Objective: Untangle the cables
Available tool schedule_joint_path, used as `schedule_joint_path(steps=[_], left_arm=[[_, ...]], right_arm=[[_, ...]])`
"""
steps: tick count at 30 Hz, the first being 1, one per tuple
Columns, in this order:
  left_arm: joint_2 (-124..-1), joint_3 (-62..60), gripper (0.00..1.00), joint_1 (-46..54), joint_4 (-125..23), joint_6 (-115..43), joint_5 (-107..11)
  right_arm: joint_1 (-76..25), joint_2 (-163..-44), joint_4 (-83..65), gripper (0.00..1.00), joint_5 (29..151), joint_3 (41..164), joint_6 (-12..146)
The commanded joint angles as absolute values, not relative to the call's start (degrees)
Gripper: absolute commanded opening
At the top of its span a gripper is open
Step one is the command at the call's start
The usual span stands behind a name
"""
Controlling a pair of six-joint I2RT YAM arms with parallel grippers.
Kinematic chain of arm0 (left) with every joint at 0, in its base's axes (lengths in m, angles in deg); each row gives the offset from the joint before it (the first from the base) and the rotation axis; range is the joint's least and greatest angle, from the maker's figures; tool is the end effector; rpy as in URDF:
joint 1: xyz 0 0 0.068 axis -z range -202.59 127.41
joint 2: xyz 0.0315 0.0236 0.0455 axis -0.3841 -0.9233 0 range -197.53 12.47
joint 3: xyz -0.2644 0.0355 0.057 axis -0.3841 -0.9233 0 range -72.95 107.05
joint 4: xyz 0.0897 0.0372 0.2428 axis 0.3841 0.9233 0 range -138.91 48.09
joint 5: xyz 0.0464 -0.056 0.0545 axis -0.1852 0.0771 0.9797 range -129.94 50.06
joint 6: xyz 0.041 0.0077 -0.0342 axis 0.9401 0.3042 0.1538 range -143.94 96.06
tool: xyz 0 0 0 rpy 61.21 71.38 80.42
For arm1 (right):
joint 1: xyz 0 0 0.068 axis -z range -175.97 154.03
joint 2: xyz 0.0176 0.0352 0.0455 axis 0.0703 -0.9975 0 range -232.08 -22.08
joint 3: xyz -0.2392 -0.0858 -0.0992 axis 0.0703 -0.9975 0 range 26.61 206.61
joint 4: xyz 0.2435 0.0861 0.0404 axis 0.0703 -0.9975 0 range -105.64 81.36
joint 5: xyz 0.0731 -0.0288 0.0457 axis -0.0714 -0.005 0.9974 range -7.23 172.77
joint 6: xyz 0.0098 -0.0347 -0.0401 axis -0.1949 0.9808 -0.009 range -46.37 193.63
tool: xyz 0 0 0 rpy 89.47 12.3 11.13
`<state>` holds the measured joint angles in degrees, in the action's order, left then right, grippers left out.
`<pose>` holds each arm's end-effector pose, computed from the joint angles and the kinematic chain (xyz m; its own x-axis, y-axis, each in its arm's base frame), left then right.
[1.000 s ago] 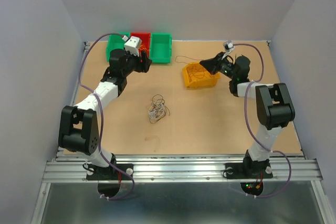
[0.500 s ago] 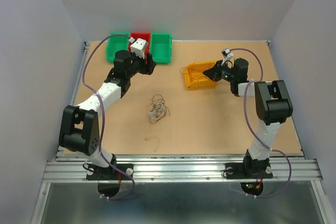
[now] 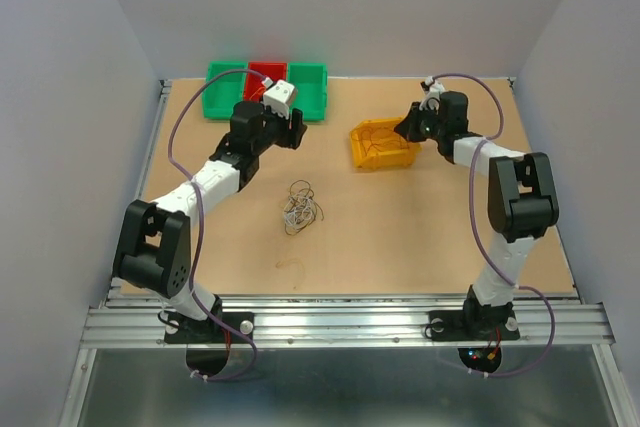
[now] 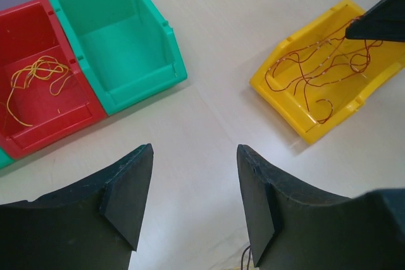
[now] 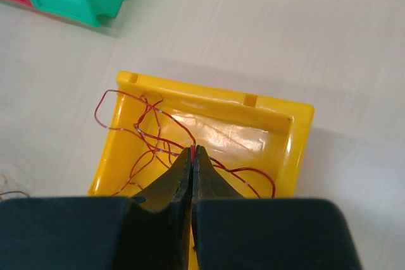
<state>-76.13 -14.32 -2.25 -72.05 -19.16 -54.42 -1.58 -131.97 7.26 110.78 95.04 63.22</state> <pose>0.3378 -0.1347 0.2941 -0.0636 0.1096 -0.9919 0.5767 0.8153 0.0531 0.4246 0.0585 0.1989 -0.5142 0.1097 -0.8506 -0.4220 0.8311 0.3623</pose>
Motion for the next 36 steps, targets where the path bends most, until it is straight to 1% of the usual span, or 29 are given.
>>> schedule_joint_path(steps=[1, 4, 7, 8, 9, 14, 22, 26, 28, 29, 30, 31, 36], left_arm=[[-75.33, -13.36, 0.66, -1.67, -73.43, -17.35, -52.25], [-75.51, -13.27, 0.66, -1.59, -73.34, -17.26, -52.07], [-75.69, -13.18, 0.66, -1.5, -72.99, -17.09, -52.07], [-75.69, -13.01, 0.66, -1.41, -72.9, -17.09, -52.07], [-75.77, -13.01, 0.66, -1.32, -72.82, -16.91, -51.9], [-76.12, -12.74, 0.66, -1.15, -72.29, -16.73, -51.63], [-76.48, -12.48, 0.66, -0.79, -71.94, -16.47, -51.28], [-76.65, -12.13, 0.66, -0.62, -71.59, -16.21, -51.37], [-76.83, -12.04, 0.66, -0.53, -71.32, -16.03, -51.28], [-76.83, -11.96, 0.66, -0.53, -71.24, -15.94, -51.19], [-76.83, -11.95, 0.66, -0.44, -71.15, -15.94, -51.02], [-76.92, -11.95, 0.66, -0.36, -71.15, -15.86, -51.02], [-76.48, -12.04, 0.66, -0.27, -70.97, -15.85, -50.93]], right_arm=[[-5.36, -132.64, -2.81, 0.01, 100.72, 102.89, 67.21], [-7.91, -134.92, -7.04, 0.01, 95.36, 107.11, 68.71], [-10.38, -137.9, -16.07, 0.01, 84.75, 111.77, 69.94], [-10.91, -138.7, -17.67, 0.01, 84.71, 113.0, 69.94], [-11.43, -139.49, -19.17, 0.01, 80.18, 114.14, 70.38], [-13.2, -145.29, -26.65, 0.01, 73.03, 121.35, 70.64], [-13.2, -150.83, -27.97, 0.01, 70.82, 124.87, 70.64], [-13.28, -149.71, -27.97, 0.01, 70.55, 124.88, 70.38], [-13.37, -148.12, -27.97, 0.04, 70.29, 124.18, 69.59], [-13.37, -146.2, -27.89, 0.08, 70.21, 123.91, 69.33], [-13.46, -145.31, -27.89, 0.1, 69.77, 123.56, 69.15], [-13.72, -144.35, -27.89, 0.15, 69.42, 123.12, 68.54], [-14.78, -138.81, -27.88, 0.25, 66.79, 120.84, 67.66]])
